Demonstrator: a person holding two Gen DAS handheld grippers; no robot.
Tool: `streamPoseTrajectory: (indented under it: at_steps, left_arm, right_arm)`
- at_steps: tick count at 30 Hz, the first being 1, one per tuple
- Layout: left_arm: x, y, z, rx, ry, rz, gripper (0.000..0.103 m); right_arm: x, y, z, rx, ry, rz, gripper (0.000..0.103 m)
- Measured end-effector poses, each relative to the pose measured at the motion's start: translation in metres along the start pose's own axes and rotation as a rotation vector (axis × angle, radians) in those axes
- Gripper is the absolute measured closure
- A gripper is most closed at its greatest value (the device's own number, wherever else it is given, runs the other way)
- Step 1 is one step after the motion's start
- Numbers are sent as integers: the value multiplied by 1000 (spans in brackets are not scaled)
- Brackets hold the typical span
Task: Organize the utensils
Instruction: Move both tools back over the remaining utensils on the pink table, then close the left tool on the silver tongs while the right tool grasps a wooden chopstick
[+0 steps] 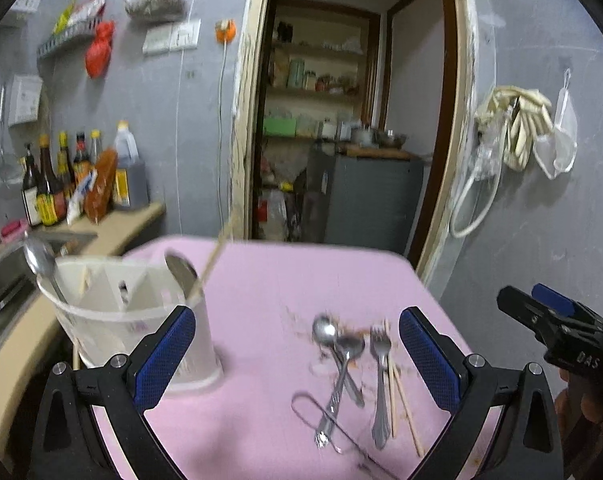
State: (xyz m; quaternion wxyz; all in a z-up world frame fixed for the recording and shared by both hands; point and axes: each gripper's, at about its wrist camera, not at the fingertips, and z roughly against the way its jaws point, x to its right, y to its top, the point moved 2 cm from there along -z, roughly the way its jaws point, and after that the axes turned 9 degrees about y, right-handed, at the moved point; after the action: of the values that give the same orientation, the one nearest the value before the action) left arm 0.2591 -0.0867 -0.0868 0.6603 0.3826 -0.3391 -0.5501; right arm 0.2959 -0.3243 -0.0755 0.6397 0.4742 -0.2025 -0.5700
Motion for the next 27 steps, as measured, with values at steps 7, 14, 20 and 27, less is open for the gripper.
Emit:
streamPoseTrajectory:
  at_steps: [7,14,20,27]
  left_arm:
    - [2,-31,-32,-171,-7,21,2]
    - [-5,-55,-65,-346,-34,76,22]
    - [-12,-69,-91,-458,-81,158,36]
    - [-12,-78,-116,-558,-115,231,49]
  right_arm:
    - [11,-28,-42,-153,34,-41,27]
    - [14,-50,-78,-287,61,-67,48]
    - [8,-62,-105,-381,79,-64,61]
    - [1,-72,-122,-446,100,-64,64]
